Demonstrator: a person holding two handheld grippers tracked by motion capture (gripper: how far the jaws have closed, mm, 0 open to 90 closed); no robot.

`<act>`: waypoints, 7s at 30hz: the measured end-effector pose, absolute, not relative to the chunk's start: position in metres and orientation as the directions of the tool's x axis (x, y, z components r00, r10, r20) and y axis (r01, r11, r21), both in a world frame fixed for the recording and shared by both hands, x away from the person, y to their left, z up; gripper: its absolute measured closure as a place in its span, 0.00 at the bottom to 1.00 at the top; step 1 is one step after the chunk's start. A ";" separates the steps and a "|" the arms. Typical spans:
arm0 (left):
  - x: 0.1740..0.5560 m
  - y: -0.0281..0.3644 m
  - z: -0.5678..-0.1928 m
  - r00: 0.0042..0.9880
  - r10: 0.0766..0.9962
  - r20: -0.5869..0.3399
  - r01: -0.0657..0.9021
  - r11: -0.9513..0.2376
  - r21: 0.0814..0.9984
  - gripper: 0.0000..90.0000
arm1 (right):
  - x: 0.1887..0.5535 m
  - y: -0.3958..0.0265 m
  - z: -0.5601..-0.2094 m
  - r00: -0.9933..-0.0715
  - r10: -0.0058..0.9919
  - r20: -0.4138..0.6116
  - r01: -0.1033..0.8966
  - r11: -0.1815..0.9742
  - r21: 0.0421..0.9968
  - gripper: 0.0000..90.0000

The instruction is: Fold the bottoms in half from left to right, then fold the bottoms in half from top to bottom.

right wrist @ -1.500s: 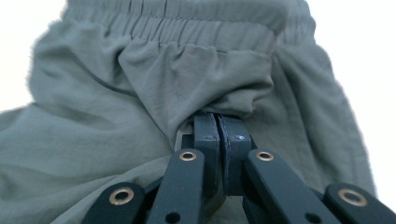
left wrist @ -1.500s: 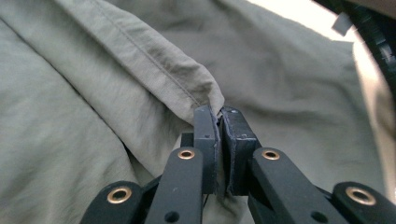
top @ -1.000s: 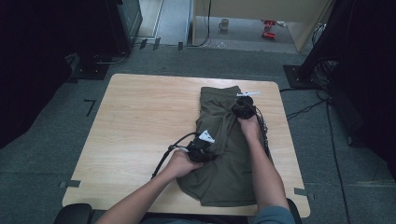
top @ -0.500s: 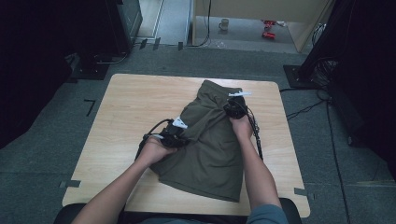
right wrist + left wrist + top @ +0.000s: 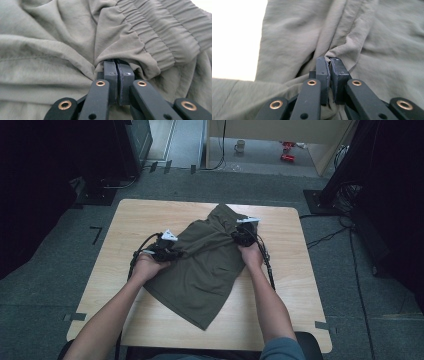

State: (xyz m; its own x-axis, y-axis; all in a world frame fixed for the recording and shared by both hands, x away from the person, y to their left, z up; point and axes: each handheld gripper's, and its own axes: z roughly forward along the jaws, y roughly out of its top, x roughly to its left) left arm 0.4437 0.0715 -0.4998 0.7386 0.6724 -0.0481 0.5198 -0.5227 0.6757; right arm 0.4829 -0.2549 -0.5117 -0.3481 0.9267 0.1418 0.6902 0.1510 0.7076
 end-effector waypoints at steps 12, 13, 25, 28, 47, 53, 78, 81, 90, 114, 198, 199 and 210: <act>0.425 0.085 -0.469 0.744 0.668 -0.015 0.471 -0.509 0.720 0.97 | 0.483 -0.257 -0.505 -0.322 0.912 0.254 0.738 0.074 0.671 0.97; 0.420 0.087 -0.463 0.744 0.668 -0.022 0.464 -0.493 0.735 0.97 | 0.483 -0.258 -0.502 -0.329 0.908 0.261 0.729 0.068 0.681 0.97; 0.367 0.084 -0.394 0.782 0.623 -0.019 0.383 -0.457 0.803 0.98 | 0.476 -0.262 -0.447 -0.380 0.906 0.189 0.630 0.104 0.769 0.97; 0.353 0.078 -0.378 0.801 0.598 -0.021 0.369 -0.467 0.804 0.98 | 0.473 -0.262 -0.432 -0.390 0.904 0.175 0.593 0.101 0.799 0.97; 0.305 0.012 -0.372 0.872 0.462 -0.161 0.381 -0.434 0.817 0.97 | 0.469 -0.280 -0.410 -0.422 0.904 0.064 0.624 0.238 0.744 0.96; 0.297 -0.018 -0.397 0.885 0.411 -0.220 0.405 -0.446 0.798 0.96 | 0.462 -0.300 -0.433 -0.403 0.913 0.060 0.670 0.250 0.699 0.96; 0.318 -0.010 -0.428 0.909 0.376 -0.180 0.360 -0.490 0.794 0.70 | 0.419 -0.339 -0.449 -0.330 0.930 0.162 0.626 0.087 0.775 0.96; 0.327 -0.001 -0.431 0.906 0.400 -0.137 0.335 -0.483 0.809 0.72 | 0.417 -0.333 -0.449 -0.350 0.922 0.166 0.628 0.099 0.772 0.95; 0.360 0.022 -0.434 0.883 0.451 -0.132 0.359 -0.466 0.809 0.78 | 0.402 -0.322 -0.452 -0.386 0.906 0.172 0.601 0.106 0.792 0.89; 0.422 0.046 -0.485 0.804 0.557 -0.210 0.500 -0.440 0.746 0.57 | 0.373 -0.303 -0.494 -0.434 0.872 0.227 0.656 0.134 0.742 0.69; 0.320 0.081 -0.483 0.678 0.710 -0.191 0.579 -0.355 0.734 0.42 | 0.378 -0.246 -0.521 -0.558 0.828 0.054 0.555 0.325 0.766 0.49; 0.323 0.083 -0.481 0.681 0.710 -0.182 0.569 -0.356 0.741 0.42 | 0.379 -0.246 -0.520 -0.555 0.829 0.070 0.568 0.316 0.760 0.48; 0.360 0.087 -0.473 0.673 0.706 -0.223 0.586 -0.324 0.742 0.44 | 0.386 -0.264 -0.502 -0.475 0.870 0.134 0.592 0.204 0.780 0.46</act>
